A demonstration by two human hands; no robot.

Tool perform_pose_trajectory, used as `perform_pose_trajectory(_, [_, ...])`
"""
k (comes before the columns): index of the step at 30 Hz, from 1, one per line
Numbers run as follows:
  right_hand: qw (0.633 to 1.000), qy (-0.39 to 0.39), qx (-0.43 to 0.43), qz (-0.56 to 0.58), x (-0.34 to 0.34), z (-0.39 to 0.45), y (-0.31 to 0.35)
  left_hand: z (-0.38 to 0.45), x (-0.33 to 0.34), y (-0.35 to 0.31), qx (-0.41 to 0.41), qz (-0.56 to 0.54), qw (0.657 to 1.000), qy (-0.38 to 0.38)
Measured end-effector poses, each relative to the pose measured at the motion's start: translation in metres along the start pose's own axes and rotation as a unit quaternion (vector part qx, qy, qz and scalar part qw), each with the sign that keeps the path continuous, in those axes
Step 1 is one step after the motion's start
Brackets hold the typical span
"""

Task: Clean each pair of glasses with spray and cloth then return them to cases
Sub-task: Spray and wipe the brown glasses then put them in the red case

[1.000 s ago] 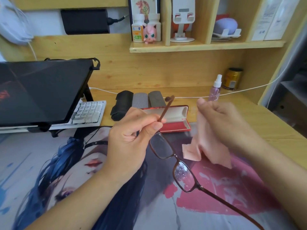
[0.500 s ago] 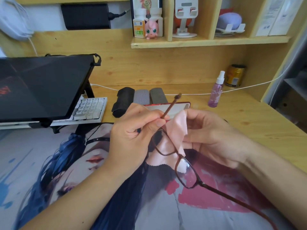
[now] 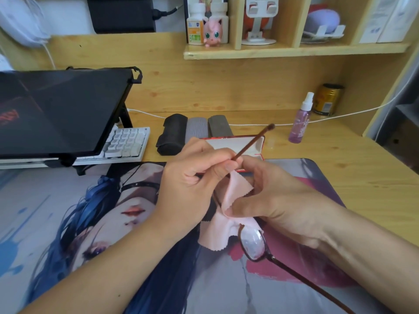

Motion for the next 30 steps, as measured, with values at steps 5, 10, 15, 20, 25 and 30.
perform_pose_trajectory(5, [0.998, -0.026, -0.007, 0.050, 0.001, -0.002, 0.001, -0.001, 0.005, -0.001, -0.007, 0.006, 1.000, 0.003])
perform_pose_trajectory(10, [0.993, -0.032, -0.017, 0.110, -0.003, 0.001, 0.003, -0.002, 0.011, 0.003, -0.031, -0.001, 1.000, 0.005])
perform_pose_trajectory(15, [0.996, -0.001, -0.005, 0.085, -0.006, 0.002, 0.003, 0.001, 0.001, 0.003, -0.035, -0.009, 0.999, -0.009])
perform_pose_trajectory(20, [0.998, 0.053, 0.022, 0.019, -0.002, 0.000, -0.001, 0.005, -0.007, 0.006, -0.032, -0.027, 0.999, -0.007])
perform_pose_trajectory(25, [0.998, 0.060, 0.025, 0.021, 0.008, 0.000, -0.004, 0.001, 0.007, 0.003, -0.027, -0.024, 0.999, 0.023])
perform_pose_trajectory(30, [0.994, 0.025, 0.015, 0.104, 0.001, 0.002, 0.000, -0.004, 0.023, 0.006, -0.049, -0.021, 0.998, 0.044])
Point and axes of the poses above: each hand's wrist, its own z-axis towards the middle knuckle, its own x-axis out of the palm, y = z × x, the point moved 10 cm from there along z, towards the middle knuckle, and after that the axes turned 6 degrees about -z, right-handed, at the moved point
